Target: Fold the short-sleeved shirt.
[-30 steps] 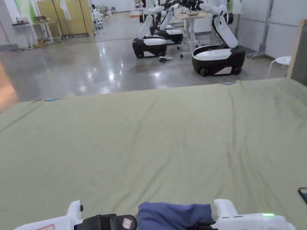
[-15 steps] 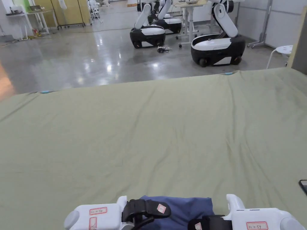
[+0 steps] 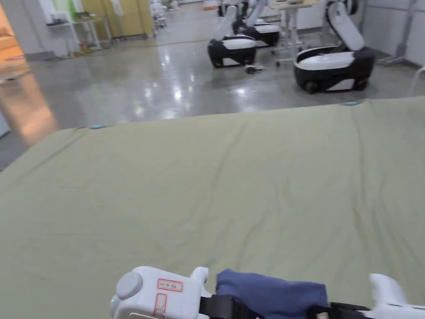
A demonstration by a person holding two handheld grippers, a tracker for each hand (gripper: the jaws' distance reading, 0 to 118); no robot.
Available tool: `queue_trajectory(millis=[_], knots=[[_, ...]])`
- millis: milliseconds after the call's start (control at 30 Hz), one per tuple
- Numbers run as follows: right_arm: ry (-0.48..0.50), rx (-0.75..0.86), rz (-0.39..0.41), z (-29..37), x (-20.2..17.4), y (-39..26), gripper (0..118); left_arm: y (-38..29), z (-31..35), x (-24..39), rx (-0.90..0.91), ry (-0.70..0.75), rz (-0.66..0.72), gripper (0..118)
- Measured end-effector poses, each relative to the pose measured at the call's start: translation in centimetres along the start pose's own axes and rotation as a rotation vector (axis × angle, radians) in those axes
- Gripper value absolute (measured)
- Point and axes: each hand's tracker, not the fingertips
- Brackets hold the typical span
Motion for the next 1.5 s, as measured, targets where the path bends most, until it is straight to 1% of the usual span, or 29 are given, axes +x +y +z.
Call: queue_trajectory(millis=[33,100,200,267,333,367,400,433,467,500,567,633,700,767,800,900,967,1000,1100,1133,1167,1200,1233,1267,1300,1333,1400,1433,1500], knots=[[0.043,0.043,0.007,0.7,-0.9,0.3,3,-0.7,2.5,1.1,0.036,-0.001,-0.064,28],[0.11,0.098,0.025,1.6,-2.5,1.1,3,-1.6,6.8,2.4,0.045,0.049,-0.099,28],[0.128,0.128,0.058,1.2,-4.6,2.2,3,-1.8,13.8,1.0,0.028,0.127,-0.131,28],[0.126,0.131,0.075,0.1,-6.1,2.6,3,-1.1,18.2,-1.6,0.005,0.355,-0.065,28],[0.133,0.13,0.081,-0.9,-6.9,2.7,3,-0.2,22.5,-4.9,0.034,0.529,-0.025,28],[0.149,0.121,0.088,-1.5,-7.2,2.8,3,0.2,24.8,-6.6,0.002,0.577,-0.001,28],[0.142,0.109,0.09,-2.2,-7.4,2.8,3,0.2,27.2,-8.0,0.051,0.584,0.054,28],[0.108,0.094,0.072,-2.9,-7.7,2.7,3,0.9,29.7,-9.4,0.07,0.573,0.094,28],[0.1,0.073,0.084,-3.6,-7.7,2.7,3,1.2,31.9,-10.3,0.063,0.579,0.1,28],[0.082,0.061,0.084,-4.0,-6.8,3.0,3,1.6,34.0,-10.9,0.11,0.635,0.136,28],[0.048,0.034,0.103,-5.3,-6.8,3.1,3,2.9,38.0,-11.9,0.164,0.749,0.144,28],[0.041,0.013,0.093,-6.5,-6.7,3.4,3,4.1,41.6,-13.3,0.183,0.798,0.173,28],[0.032,-0.002,0.061,-7.4,-6.6,3.3,3,5.0,43.8,-14.9,0.228,0.914,0.224,28],[0.029,-0.014,0.059,-7.9,-6.9,3.1,3,5.7,44.4,-16.3,0.2,1.101,0.28,32],[0.021,-0.02,0.068,-8.0,-7.0,3.0,3,5.8,44.7,-16.8,0.159,1.18,0.281,43],[0.009,-0.026,0.069,-8.1,-6.9,2.9,3,5.0,43.2,-17.4,0.151,1.36,0.217,96],[-0.001,-0.022,0.062,-8.0,-6.7,2.7,3,3.7,41.8,-17.6,0.196,1.509,0.112,114],[-0.004,-0.022,0.06,-8.0,-6.7,2.6,3,3.1,41.2,-17.8,0.216,1.546,0.084,117],[-0.026,0.0,0.081,-7.2,-7.2,2.4,3,0.2,39.8,-16.9,0.411,1.537,0.091,114],[-0.038,0.022,0.112,-6.6,-7.5,2.5,3,-1.0,39.8,-16.0,0.467,1.442,0.099,113],[-0.053,0.05,0.144,-5.9,-7.9,2.6,3,-2.1,39.8,-15.0,0.538,1.296,0.096,112],[-0.076,0.091,0.169,-5.0,-8.2,2.7,3,-3.4,39.8,-13.8,0.635,1.188,0.056,111],[-0.102,0.132,0.206,-4.1,-8.6,2.9,3,-4.4,40.2,-13.3,0.798,1.137,0.045,111],[-0.152,0.175,0.246,-3.3,-9.1,3.2,3,-5.5,39.2,-11.4,0.903,1.095,0.042,111],[-0.231,0.227,0.321,-2.3,-9.8,3.3,3,-6.7,38.1,-9.4,0.982,1.068,-0.027,110],[-0.32,0.289,0.428,-1.5,-10.7,3.3,3,-8.0,36.0,-7.0,1.088,1.037,-0.099,110],[-0.506,0.413,0.607,-0.2,-12.4,3.1,3,-10.1,30.9,-2.0,1.249,1.07,-0.267,110],[-0.567,0.476,0.656,0.7,-13.2,2.8,3,-10.8,28.2,0.5,1.322,1.09,-0.357,110],[-0.61,0.575,0.731,2.2,-14.4,2.7,3,-11.5,22.1,4.5,1.452,1.166,-0.429,110]])
